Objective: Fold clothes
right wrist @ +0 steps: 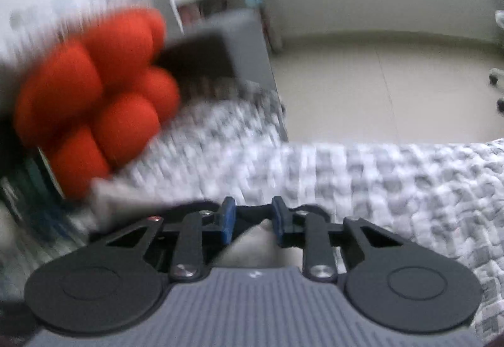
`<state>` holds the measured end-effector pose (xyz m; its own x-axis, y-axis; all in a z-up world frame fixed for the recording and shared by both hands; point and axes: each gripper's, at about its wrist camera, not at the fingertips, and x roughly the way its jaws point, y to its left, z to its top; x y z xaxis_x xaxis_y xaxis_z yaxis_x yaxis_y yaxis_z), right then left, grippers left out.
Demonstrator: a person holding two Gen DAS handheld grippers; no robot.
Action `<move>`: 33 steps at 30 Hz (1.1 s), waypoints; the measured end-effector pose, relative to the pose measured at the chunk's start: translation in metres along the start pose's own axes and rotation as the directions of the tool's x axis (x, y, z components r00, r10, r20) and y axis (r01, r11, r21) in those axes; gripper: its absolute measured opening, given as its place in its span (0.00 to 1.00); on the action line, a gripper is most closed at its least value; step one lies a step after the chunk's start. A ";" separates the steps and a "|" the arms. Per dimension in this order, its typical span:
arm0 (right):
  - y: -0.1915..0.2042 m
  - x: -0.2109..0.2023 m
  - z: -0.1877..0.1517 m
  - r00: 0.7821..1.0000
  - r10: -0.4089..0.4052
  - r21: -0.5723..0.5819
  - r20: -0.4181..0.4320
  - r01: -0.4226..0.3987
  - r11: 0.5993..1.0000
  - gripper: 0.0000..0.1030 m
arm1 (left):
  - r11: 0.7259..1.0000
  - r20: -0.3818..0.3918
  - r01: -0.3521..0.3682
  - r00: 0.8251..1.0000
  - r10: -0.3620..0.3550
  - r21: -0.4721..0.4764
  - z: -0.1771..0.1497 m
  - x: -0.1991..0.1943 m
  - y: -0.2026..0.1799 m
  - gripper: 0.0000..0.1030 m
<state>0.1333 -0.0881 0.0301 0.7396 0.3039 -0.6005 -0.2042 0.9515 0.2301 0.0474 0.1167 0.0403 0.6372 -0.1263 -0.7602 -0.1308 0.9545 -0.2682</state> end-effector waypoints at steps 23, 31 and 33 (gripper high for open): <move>0.074 0.010 0.003 0.991 0.132 -0.137 0.003 -0.130 0.982 0.33 | 0.997 -0.038 0.062 0.997 -0.063 -0.042 -0.004 -0.005 0.010 0.50; 0.087 0.028 0.000 0.994 0.102 -0.137 -0.027 -0.105 0.985 0.32 | 0.992 -0.069 0.105 0.992 -0.109 -0.065 -0.005 -0.004 0.018 0.49; 0.087 0.032 -0.004 0.994 0.099 -0.145 -0.045 -0.105 0.984 0.32 | 0.992 -0.074 0.110 0.991 -0.115 -0.069 -0.005 -0.004 0.019 0.50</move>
<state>0.1365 0.0044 0.0276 0.6857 0.3989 -0.6088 -0.3717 0.9111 0.1783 0.0384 0.1341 0.0355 0.5903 -0.2548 -0.7659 -0.1117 0.9139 -0.3902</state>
